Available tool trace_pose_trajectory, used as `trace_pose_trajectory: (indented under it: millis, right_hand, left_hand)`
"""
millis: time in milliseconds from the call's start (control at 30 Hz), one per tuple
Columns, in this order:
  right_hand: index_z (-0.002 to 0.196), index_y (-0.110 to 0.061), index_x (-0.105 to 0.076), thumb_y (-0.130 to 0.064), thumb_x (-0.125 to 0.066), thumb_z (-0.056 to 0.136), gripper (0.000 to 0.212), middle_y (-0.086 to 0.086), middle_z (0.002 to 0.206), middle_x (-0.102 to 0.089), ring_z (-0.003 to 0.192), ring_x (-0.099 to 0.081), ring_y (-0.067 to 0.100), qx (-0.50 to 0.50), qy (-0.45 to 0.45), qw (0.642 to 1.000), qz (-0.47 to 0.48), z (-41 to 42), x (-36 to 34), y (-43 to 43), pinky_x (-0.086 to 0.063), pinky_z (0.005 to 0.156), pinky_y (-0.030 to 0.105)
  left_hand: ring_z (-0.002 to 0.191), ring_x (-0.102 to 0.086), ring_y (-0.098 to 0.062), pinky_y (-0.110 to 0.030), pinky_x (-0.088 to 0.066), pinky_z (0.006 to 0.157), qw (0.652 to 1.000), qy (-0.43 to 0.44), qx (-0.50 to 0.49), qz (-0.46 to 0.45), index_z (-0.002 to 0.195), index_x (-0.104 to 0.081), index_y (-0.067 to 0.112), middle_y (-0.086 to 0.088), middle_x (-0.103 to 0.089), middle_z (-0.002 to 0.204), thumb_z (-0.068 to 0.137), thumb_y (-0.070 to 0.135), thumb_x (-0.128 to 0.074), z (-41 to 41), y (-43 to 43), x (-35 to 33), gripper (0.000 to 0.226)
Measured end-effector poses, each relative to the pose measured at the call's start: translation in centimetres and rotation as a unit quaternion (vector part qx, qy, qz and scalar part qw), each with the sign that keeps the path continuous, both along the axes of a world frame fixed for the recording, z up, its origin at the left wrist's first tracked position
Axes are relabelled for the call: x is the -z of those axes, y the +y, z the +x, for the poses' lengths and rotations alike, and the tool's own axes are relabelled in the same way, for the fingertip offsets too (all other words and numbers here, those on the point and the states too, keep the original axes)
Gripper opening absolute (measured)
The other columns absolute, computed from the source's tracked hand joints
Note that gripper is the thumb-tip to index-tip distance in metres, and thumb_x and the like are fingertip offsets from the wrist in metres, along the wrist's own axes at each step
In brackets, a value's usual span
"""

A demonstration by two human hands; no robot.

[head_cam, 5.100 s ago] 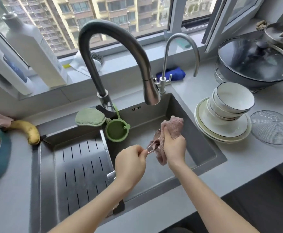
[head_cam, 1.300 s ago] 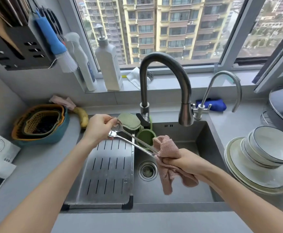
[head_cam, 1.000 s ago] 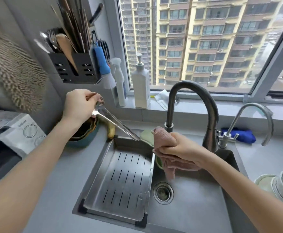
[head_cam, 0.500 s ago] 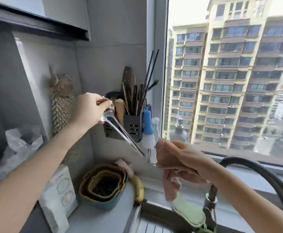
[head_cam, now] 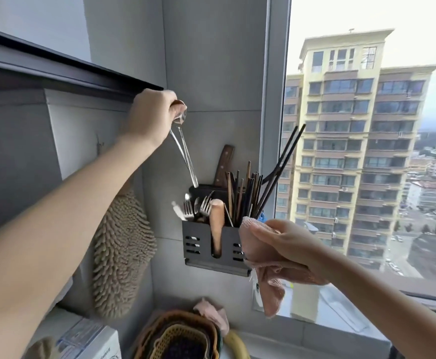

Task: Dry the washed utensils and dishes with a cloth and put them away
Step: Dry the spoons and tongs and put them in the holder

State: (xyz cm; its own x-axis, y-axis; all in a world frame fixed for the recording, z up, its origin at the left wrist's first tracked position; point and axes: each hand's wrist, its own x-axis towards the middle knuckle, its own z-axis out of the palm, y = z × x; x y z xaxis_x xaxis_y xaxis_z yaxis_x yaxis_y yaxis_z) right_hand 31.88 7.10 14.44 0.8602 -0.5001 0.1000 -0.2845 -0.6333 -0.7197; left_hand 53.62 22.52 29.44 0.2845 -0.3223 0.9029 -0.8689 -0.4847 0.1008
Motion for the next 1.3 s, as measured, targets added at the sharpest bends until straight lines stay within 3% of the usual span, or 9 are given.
trace_pose_trajectory:
  millis: [133,233,367,533,700,833,933,1167,1300]
  right_hand:
    - [0.091,-0.027,-0.061,-0.056,-0.048,0.091,0.032,-0.004,0.083,-0.063,0.073,-0.059,0.010,0.013,0.000,1.000,0.007,1.6,-0.2,0.6,-0.043,0.061,0.023]
    - [0.093,-0.026,-0.062,-0.054,-0.049,0.091,0.032,-0.005,0.083,-0.062,0.074,-0.058,0.011,0.018,0.000,1.000,0.011,2.4,0.0,0.8,-0.043,0.064,0.024]
    - [0.101,-0.024,-0.063,-0.055,-0.048,0.091,0.036,-0.006,0.083,-0.062,0.075,-0.059,0.011,0.023,0.010,1.000,0.011,2.9,0.4,0.9,-0.048,0.069,0.025]
    - [0.096,-0.024,-0.064,-0.055,-0.049,0.090,0.035,-0.003,0.087,-0.064,0.072,-0.058,0.008,0.034,0.009,0.999,0.007,3.4,1.1,0.7,-0.041,0.057,0.019]
    - [0.102,-0.020,-0.065,-0.054,-0.050,0.090,0.039,0.003,0.096,-0.067,0.085,-0.064,0.019,0.031,0.016,0.999,0.016,3.9,2.2,0.7,-0.046,0.067,0.025]
    - [0.099,-0.023,-0.065,-0.054,-0.049,0.090,0.036,0.000,0.091,-0.066,0.079,-0.061,0.014,0.025,0.024,0.999,0.010,4.5,2.8,0.4,-0.046,0.065,0.024]
    - [0.106,-0.026,-0.064,-0.053,-0.049,0.091,0.034,-0.003,0.094,-0.065,0.088,-0.063,0.015,0.021,0.027,0.999,0.004,5.1,3.1,0.3,-0.051,0.078,0.030]
    - [0.105,-0.028,-0.061,-0.051,-0.047,0.093,0.030,-0.011,0.084,-0.058,0.073,-0.054,0.003,0.015,0.024,1.000,0.008,5.9,2.8,0.6,-0.042,0.060,0.017]
    - [0.107,-0.025,-0.063,-0.055,-0.047,0.091,0.037,-0.006,0.088,-0.062,0.079,-0.059,0.010,0.019,0.022,0.999,0.017,5.9,3.1,0.5,-0.049,0.071,0.025]
  left_hand:
    - [0.077,-0.060,-0.038,-0.033,-0.033,0.058,0.999,0.019,-0.005,0.045,0.087,-0.064,-0.006,-0.023,-0.066,0.079,0.092,0.021,-0.057,2.2,-2.1,1.5,0.028]
    - [0.066,-0.053,-0.029,-0.031,-0.023,0.057,0.997,0.058,0.014,0.041,0.082,-0.063,-0.005,-0.011,-0.057,0.066,0.092,0.017,-0.057,2.8,-3.3,3.3,0.025]
    - [0.067,-0.062,-0.033,-0.035,-0.046,0.060,0.989,0.104,0.069,0.080,0.080,-0.065,-0.004,-0.017,-0.066,0.072,0.089,0.018,-0.061,5.1,-4.6,4.2,0.024]
    - [0.077,-0.062,-0.036,-0.038,-0.049,0.070,0.973,0.127,0.078,0.176,0.082,-0.066,-0.003,-0.021,-0.067,0.080,0.087,0.020,-0.065,6.5,-5.8,7.0,0.024]
    - [0.077,-0.062,-0.037,-0.035,-0.041,0.062,0.981,0.132,0.076,0.123,0.087,-0.068,0.000,-0.020,-0.069,0.082,0.088,0.022,-0.063,6.9,-5.4,9.1,0.022]
    - [0.079,-0.062,-0.035,-0.028,-0.028,0.059,0.990,0.084,0.077,0.084,0.089,-0.070,0.000,-0.021,-0.070,0.083,0.088,0.020,-0.064,6.7,-4.5,6.0,0.021]
    - [0.076,-0.062,-0.035,-0.029,-0.028,0.059,0.993,0.061,0.088,0.045,0.088,-0.070,-0.002,-0.023,-0.068,0.081,0.088,0.019,-0.063,6.9,-4.4,3.5,0.022]
    - [0.077,-0.061,-0.037,-0.031,-0.030,0.059,0.989,0.090,0.075,0.092,0.086,-0.069,-0.003,-0.023,-0.069,0.083,0.088,0.018,-0.062,8.2,-6.3,6.9,0.022]
    - [0.077,-0.062,-0.038,-0.034,-0.037,0.061,0.979,0.109,0.074,0.155,0.083,-0.067,-0.002,-0.022,-0.068,0.081,0.089,0.024,-0.062,8.6,-7.3,11.1,0.027]
